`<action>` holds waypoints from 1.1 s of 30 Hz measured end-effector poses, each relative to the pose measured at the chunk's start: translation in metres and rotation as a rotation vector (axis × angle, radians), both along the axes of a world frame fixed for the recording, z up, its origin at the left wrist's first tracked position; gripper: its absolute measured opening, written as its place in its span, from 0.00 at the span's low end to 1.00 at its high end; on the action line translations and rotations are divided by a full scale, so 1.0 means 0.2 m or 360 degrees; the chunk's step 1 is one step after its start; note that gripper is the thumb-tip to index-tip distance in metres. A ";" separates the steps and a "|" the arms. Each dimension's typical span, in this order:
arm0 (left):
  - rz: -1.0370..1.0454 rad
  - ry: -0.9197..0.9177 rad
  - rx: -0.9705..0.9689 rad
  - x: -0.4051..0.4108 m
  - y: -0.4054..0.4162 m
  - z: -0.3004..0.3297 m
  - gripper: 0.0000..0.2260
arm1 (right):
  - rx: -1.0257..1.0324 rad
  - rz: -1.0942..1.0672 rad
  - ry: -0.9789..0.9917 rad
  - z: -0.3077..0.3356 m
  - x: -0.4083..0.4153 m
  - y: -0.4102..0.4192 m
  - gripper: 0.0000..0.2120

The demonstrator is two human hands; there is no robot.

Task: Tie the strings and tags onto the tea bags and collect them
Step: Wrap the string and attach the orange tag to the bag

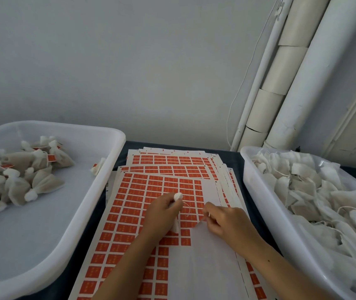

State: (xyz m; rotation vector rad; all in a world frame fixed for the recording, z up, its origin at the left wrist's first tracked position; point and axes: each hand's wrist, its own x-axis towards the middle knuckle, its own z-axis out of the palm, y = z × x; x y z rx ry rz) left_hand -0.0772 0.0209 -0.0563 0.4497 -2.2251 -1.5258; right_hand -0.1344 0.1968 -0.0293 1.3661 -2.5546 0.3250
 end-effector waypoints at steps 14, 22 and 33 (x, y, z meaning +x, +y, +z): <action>0.0003 0.0036 0.0121 0.01 0.01 0.02 0.09 | -0.0798 -0.0189 -0.0782 -0.03 0.05 -0.11 0.06; -0.0003 0.0016 0.0107 0.01 0.00 0.03 0.10 | -0.1011 -0.0366 -0.0941 -0.06 0.03 -0.15 0.05; 0.0145 0.0119 0.0813 0.03 -0.01 0.10 0.10 | -0.1367 -0.0291 -0.1153 -0.05 0.01 -0.22 0.03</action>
